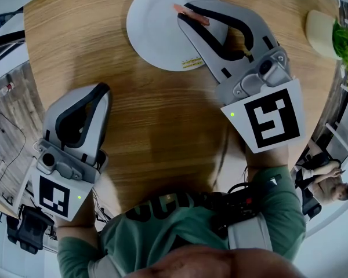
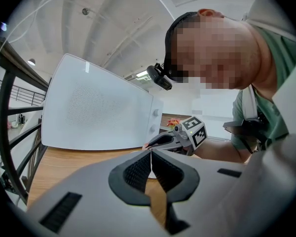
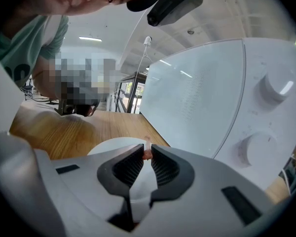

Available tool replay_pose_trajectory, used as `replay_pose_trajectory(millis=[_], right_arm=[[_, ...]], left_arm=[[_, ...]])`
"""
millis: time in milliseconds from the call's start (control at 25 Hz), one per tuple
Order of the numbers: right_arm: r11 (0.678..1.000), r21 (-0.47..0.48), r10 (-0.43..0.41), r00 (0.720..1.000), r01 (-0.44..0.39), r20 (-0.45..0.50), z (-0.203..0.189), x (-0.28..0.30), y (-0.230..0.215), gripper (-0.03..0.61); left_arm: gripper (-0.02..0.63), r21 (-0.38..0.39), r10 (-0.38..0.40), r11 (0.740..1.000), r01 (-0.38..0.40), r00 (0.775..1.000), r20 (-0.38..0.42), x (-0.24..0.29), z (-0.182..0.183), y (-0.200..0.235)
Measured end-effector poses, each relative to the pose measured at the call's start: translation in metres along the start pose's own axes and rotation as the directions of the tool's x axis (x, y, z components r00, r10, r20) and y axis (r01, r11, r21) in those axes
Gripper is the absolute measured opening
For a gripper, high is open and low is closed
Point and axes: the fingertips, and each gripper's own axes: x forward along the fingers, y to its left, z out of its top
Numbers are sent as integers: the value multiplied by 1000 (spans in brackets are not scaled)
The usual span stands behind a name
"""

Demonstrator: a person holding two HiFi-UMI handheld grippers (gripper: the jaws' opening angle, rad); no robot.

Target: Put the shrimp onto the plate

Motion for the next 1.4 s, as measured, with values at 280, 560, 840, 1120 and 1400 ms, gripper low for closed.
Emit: replay_pose_trajectory(millis=[280, 560, 840, 1120, 1400], right_arm=[[1000, 4, -3, 1000, 3, 16, 2, 0, 0, 51], [999, 30, 42, 998, -43, 54, 9, -2, 5, 52], [998, 43, 46, 995, -51, 92, 15, -4, 5, 52], [997, 49, 48, 992, -54, 118, 19, -4, 4, 52], [998, 46, 43, 993, -48, 107, 17, -4, 4, 52]], left_arm=[[11, -23, -9, 1000, 8, 1000, -1, 0, -6, -1], [11, -26, -7, 1000, 7, 1000, -4, 0, -6, 0], [11, -23, -5, 1000, 5, 1000, -6, -1, -8, 0], [11, -31, -7, 1000, 7, 1000, -5, -1, -9, 0], [11, -28, -6, 1000, 6, 1000, -2, -1, -8, -1]])
